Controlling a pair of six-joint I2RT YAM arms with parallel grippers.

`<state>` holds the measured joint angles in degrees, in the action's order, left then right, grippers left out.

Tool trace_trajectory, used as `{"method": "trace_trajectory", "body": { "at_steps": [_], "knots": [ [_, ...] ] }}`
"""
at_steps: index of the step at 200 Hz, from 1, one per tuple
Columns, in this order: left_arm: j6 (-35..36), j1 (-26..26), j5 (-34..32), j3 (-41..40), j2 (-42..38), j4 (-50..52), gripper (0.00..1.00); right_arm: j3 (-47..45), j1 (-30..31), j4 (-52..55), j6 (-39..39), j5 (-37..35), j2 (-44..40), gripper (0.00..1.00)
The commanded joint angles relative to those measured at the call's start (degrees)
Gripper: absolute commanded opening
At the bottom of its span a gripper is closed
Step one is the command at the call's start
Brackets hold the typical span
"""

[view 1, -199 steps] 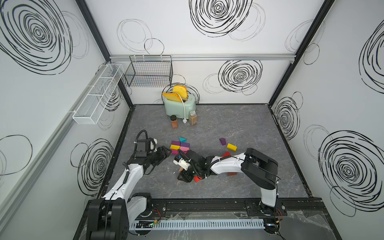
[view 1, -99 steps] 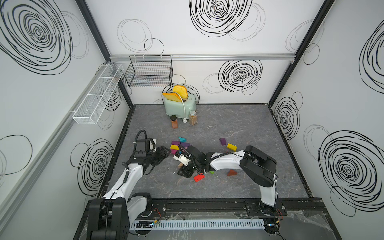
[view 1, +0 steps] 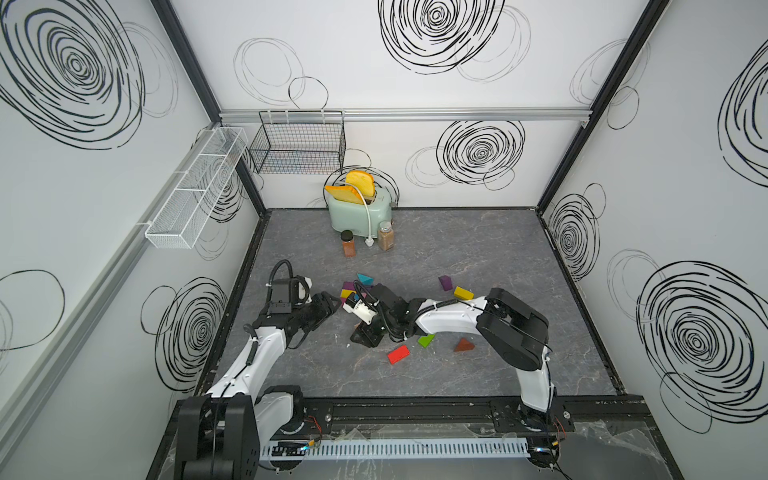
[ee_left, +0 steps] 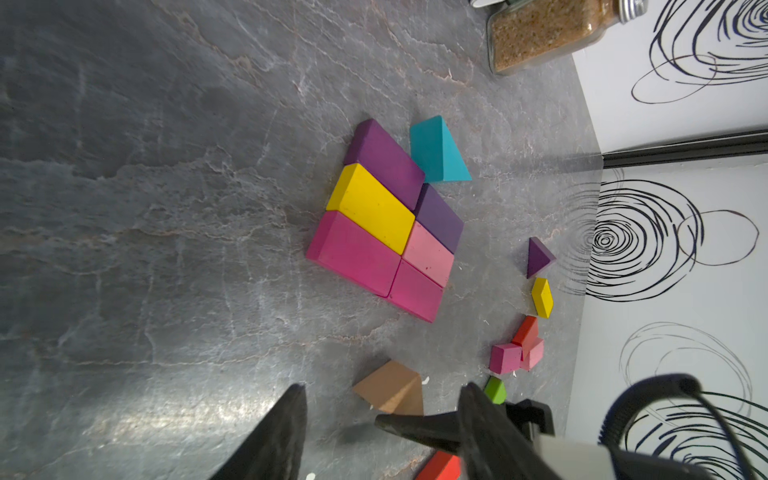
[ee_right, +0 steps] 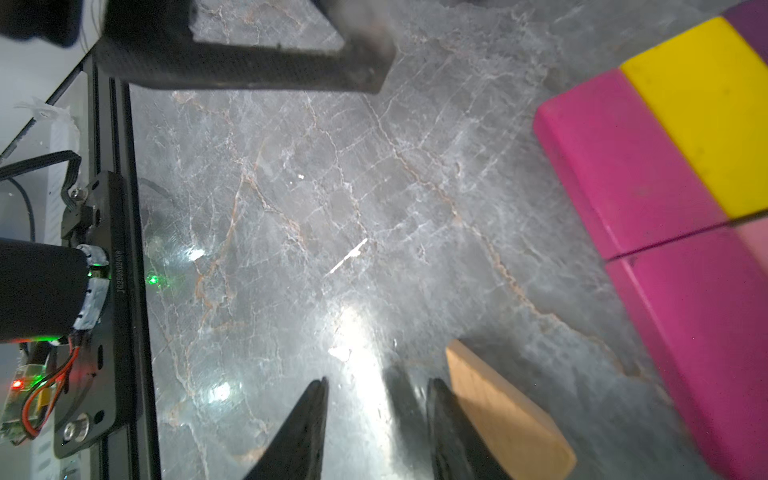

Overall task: Assemble a piece of candy with building blocks
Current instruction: Assemble the building block at the center of the board.

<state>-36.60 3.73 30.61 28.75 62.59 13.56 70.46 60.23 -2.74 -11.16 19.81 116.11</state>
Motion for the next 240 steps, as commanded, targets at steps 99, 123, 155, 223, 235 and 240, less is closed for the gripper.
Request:
{"method": "trace_trajectory", "body": {
  "at_steps": [99,123,155,223,235,240],
  "knots": [
    [1.3,0.9,0.8,1.5,1.8,-2.3,0.63,-0.6,-0.6,3.5,3.0,2.0,-3.5,0.43],
    [1.3,0.8,1.2,1.7,2.1,-2.7,0.63,-7.0,0.0,3.6,1.4,1.0,-11.1,0.43],
    [1.4,-0.1,0.8,2.2,2.4,-3.4,0.63,-14.2,-0.8,5.2,0.1,-4.2,-19.1,0.43],
    [1.9,-2.5,-0.9,2.8,2.2,-3.0,0.63,-13.1,-5.4,4.5,5.7,-7.1,-11.5,0.32],
    [1.9,-2.4,-0.9,2.8,2.6,-3.1,0.63,-12.2,-5.4,4.6,6.2,-7.0,-10.1,0.29],
    [1.9,-2.4,-0.8,2.9,2.7,-3.3,0.63,-12.0,-5.3,4.4,6.2,-6.8,-9.7,0.29]
  ]
}}
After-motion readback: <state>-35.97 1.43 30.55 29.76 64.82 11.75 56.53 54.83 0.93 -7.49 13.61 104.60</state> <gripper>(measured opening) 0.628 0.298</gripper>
